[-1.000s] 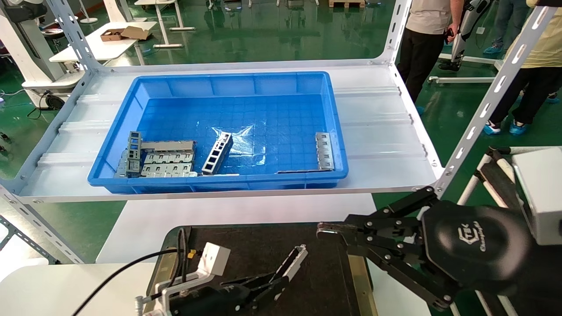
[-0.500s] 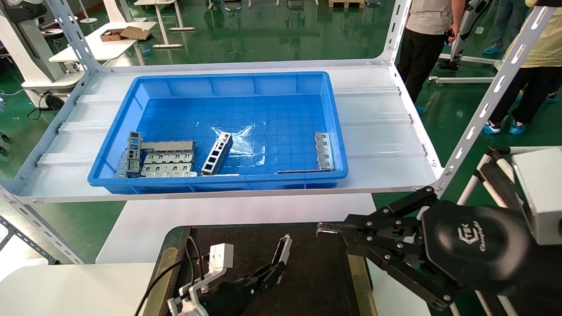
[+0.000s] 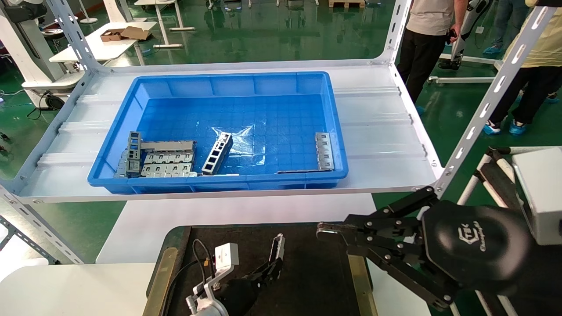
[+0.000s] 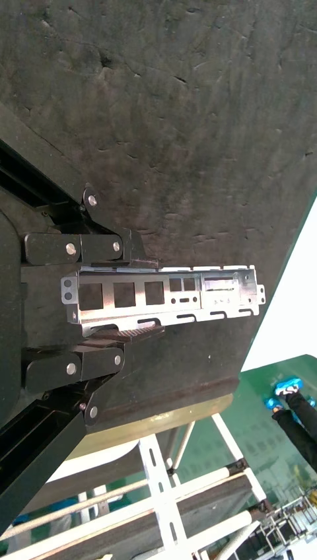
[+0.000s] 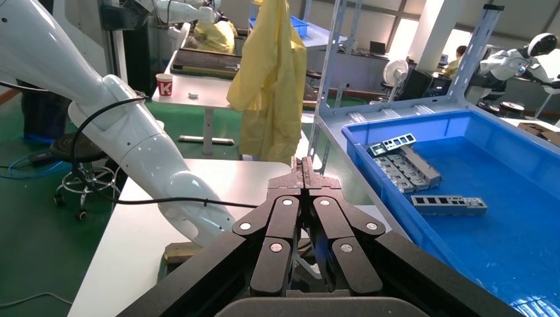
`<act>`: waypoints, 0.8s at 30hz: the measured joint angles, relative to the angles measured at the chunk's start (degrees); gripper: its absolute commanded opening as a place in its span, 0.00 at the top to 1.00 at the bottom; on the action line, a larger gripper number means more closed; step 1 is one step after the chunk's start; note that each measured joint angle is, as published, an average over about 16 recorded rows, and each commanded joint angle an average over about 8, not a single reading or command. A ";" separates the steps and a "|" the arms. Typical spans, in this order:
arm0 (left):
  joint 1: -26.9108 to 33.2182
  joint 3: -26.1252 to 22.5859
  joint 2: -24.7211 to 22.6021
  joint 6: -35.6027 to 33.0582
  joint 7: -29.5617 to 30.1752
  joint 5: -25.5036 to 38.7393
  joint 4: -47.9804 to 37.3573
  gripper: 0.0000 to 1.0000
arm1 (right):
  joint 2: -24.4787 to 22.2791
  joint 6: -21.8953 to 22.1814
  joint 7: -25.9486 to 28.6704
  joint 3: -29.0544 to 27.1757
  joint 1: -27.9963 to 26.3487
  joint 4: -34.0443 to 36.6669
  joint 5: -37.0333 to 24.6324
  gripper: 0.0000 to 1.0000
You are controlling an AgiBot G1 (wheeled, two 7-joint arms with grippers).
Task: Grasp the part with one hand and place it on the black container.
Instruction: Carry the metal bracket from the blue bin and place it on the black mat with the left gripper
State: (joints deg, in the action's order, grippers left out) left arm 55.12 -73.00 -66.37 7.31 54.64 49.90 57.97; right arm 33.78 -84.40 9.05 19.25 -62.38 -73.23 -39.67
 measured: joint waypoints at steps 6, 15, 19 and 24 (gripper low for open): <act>0.82 -2.38 -0.95 2.27 -0.09 -2.64 -0.88 1.00 | 0.00 0.00 0.00 0.01 0.00 0.00 0.01 1.00; 1.80 -5.38 -1.47 4.64 -0.70 -6.23 -1.12 0.36 | -0.01 0.01 -0.01 0.02 0.00 0.00 0.01 0.25; 2.12 -6.49 -1.44 5.46 -1.12 -7.47 -0.80 0.00 | -0.01 0.01 -0.01 0.03 -0.01 0.00 0.02 0.00; 2.47 -7.68 -1.27 6.30 -1.60 -8.87 -0.13 0.00 | -0.01 0.01 -0.02 0.03 -0.01 0.00 0.02 0.00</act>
State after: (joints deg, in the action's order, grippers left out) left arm 57.58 -80.69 -67.64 13.61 53.04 41.03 57.84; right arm 33.77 -84.39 9.04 19.28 -62.39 -73.23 -39.65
